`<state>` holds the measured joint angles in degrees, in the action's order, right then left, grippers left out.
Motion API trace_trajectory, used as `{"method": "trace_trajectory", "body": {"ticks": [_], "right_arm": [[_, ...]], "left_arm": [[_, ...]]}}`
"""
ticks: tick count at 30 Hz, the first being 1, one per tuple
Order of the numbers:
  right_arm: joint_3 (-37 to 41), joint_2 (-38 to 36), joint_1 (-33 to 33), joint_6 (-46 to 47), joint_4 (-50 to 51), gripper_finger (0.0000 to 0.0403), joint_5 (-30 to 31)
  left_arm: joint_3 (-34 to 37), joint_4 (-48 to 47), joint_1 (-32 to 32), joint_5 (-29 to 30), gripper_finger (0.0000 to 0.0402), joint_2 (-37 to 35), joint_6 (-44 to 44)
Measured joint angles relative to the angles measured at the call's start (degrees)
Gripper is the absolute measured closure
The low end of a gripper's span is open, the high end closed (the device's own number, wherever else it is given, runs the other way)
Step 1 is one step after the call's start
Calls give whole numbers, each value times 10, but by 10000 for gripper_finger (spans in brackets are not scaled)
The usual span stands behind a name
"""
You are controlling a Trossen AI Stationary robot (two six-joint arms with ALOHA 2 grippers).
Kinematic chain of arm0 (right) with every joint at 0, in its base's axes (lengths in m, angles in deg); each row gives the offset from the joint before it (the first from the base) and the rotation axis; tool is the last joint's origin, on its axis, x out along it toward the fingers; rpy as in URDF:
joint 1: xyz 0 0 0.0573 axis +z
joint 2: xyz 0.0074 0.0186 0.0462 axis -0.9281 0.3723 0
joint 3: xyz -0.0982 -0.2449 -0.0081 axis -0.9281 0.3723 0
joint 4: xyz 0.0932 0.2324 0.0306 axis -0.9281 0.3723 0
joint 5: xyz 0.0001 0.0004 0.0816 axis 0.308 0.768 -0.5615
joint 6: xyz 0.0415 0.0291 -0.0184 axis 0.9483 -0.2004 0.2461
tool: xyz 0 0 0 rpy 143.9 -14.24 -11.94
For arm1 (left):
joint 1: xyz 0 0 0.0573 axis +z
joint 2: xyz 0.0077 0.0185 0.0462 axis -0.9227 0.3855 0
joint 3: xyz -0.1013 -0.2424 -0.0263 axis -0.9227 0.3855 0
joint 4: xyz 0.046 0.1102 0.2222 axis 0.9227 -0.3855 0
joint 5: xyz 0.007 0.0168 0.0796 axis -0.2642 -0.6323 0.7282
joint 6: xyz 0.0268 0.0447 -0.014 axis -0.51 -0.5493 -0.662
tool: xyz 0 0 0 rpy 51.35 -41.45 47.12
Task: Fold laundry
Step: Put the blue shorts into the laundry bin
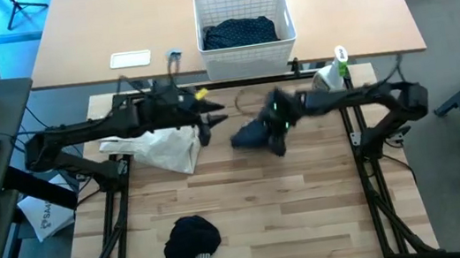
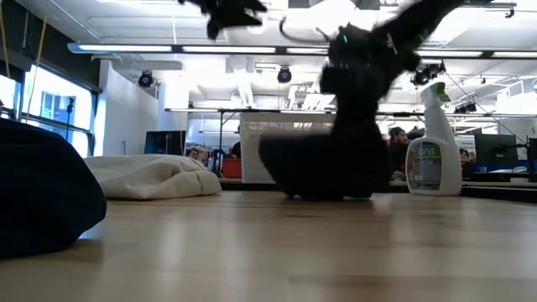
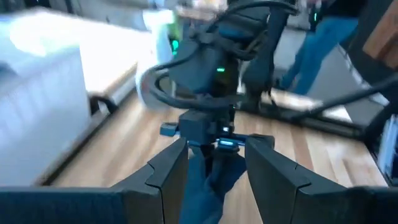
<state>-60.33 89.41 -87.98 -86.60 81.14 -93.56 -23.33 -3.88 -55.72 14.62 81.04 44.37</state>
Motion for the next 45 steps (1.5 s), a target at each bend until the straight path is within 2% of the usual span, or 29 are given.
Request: {"method": "trace_trajectory", "body": {"ticks": [5,9,15,20,25,32,35,41,45], "right_arm": [[-204,-6,-75,-97,189,397,-58],[-362,16,-138,-174,259,398,-67],[-551,74,-247,-304,242,399,-35],[-661,160,-326,-450,171,399,16],[-731,271,-384,-516,112,399,11],[-726,412,-408,-466,124,384,9],[-725,435,-409,-420,156,346,2],[-731,427,-426,-386,214,234,-100],[-798,421,-445,-356,285,178,-139]], "left_arm": [[-38,5,7,53,255,-35,-68],[-66,13,19,113,255,-44,-117],[-87,34,48,162,255,-40,-167],[-87,39,78,200,255,-39,-179],[-87,37,95,242,255,-39,-173],[-87,4,99,286,255,-39,-148],[-87,-22,99,291,255,-39,-115],[-87,-49,99,292,255,-39,-82],[-87,-50,99,291,255,-39,-74]]}}
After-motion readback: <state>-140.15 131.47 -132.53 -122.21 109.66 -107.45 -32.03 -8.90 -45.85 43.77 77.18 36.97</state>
